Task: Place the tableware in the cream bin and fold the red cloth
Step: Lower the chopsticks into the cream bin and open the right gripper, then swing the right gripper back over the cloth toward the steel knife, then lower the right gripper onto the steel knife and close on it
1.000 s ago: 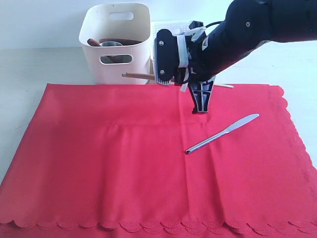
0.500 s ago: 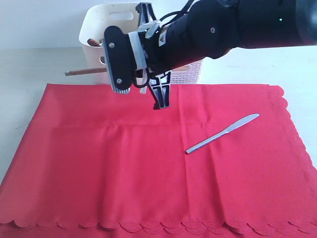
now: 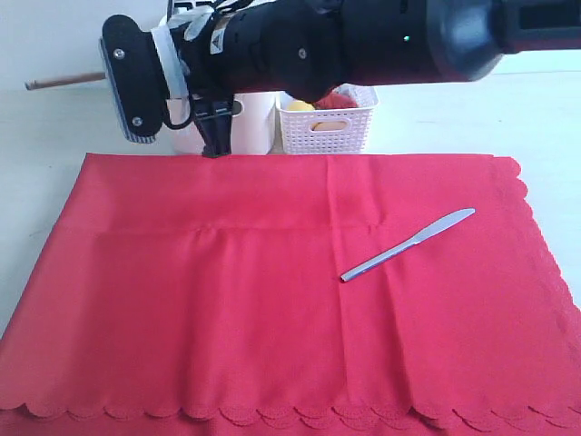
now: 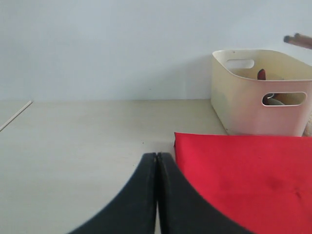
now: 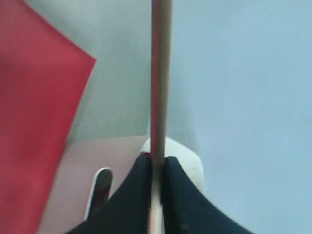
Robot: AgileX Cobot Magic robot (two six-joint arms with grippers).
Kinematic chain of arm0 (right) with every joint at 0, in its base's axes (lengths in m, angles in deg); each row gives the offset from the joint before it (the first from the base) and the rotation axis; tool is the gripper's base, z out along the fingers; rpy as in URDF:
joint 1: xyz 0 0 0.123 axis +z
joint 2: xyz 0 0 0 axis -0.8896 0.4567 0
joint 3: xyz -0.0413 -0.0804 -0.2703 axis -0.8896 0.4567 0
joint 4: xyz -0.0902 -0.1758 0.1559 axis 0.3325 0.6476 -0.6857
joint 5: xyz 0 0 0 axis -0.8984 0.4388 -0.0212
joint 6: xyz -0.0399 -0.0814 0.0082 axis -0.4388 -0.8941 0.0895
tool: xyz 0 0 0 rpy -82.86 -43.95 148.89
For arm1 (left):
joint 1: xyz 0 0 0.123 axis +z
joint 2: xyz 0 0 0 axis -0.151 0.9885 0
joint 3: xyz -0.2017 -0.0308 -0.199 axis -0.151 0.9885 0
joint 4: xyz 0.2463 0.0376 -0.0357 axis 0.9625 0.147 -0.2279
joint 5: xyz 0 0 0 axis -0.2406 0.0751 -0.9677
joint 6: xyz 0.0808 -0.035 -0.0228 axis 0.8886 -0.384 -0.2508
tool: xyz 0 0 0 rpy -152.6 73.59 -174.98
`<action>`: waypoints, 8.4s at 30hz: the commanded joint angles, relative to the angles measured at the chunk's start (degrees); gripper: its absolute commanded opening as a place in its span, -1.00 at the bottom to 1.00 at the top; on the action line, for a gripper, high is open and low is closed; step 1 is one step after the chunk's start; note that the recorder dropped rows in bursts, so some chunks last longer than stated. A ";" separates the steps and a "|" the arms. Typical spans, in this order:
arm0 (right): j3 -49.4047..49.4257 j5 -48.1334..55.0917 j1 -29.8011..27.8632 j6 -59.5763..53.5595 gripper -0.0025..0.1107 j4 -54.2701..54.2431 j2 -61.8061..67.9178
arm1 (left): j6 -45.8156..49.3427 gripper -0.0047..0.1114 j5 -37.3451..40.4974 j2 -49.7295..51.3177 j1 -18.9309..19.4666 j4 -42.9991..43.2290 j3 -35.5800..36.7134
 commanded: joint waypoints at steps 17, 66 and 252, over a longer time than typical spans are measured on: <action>-13.50 -41.03 -1.12 34.95 -0.96 -21.51 19.42 | -0.37 -0.88 -0.20 -0.31 0.10 0.00 0.17; -5.40 -62.34 0.51 -42.64 -0.96 -96.10 -6.50 | -0.37 -0.88 -0.20 -0.31 0.10 0.00 0.17; 18.71 41.43 -16.86 16.83 -0.96 6.79 -4.93 | -0.37 -0.88 -0.20 -0.31 0.10 0.00 0.17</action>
